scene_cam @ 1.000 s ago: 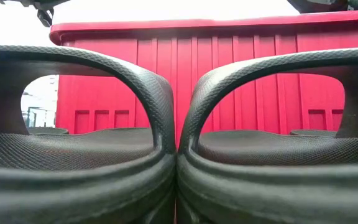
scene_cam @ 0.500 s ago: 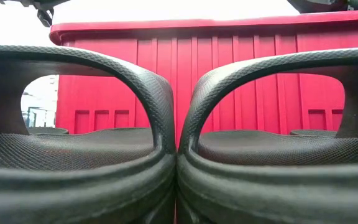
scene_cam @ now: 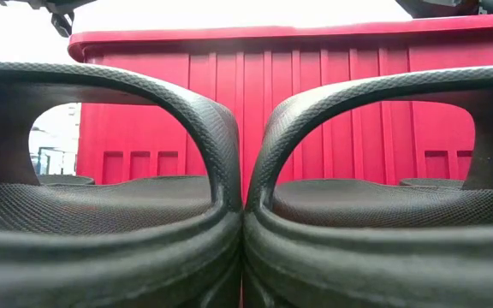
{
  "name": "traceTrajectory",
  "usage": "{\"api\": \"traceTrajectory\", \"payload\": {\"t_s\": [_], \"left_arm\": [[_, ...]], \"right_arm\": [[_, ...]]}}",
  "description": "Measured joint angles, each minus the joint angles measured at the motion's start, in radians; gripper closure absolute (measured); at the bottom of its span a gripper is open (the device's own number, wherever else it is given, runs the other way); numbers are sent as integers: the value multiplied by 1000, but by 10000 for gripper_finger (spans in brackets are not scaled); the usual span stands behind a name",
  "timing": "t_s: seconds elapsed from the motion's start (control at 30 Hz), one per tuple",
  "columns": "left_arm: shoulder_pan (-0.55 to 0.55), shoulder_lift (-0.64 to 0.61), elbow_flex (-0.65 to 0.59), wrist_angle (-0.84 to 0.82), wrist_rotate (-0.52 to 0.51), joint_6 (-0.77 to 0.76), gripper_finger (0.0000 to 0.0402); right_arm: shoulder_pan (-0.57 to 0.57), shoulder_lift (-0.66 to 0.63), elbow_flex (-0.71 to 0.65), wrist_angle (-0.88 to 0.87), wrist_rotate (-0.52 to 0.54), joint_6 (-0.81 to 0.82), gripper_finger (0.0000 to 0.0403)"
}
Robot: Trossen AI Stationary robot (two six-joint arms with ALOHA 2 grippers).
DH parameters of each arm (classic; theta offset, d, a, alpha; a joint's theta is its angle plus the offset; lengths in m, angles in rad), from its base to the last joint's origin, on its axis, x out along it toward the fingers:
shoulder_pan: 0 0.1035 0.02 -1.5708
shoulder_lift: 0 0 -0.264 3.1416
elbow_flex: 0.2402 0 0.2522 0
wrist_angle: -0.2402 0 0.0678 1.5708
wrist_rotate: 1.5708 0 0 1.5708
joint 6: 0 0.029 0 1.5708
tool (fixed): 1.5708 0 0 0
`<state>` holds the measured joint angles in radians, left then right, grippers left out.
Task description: Pick and place slides into bin
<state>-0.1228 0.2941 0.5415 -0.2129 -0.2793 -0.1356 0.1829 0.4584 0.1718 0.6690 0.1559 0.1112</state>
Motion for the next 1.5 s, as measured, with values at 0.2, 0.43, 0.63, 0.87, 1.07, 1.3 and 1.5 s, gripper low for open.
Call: {"api": "traceTrajectory", "payload": {"t_s": [0.2,0.43,0.63,0.87,1.07,1.3,1.5], "left_arm": [[0,0,0,0,0,0,376],[0,0,0,0,0,0,376],[0,0,0,0,0,0,376],[0,0,0,0,0,0,376],[0,0,0,0,0,0,376],[0,0,0,0,0,0,376],[0,0,0,69,0,-9,376]], "right_arm": [[0,0,0,0,0,0,403],[0,0,0,0,0,0,403],[0,0,0,0,0,0,403],[0,0,0,0,0,0,403],[0,0,0,3,5,0,403],[0,0,0,48,0,42,403],[0,5,0,59,-1,90,403]]}}
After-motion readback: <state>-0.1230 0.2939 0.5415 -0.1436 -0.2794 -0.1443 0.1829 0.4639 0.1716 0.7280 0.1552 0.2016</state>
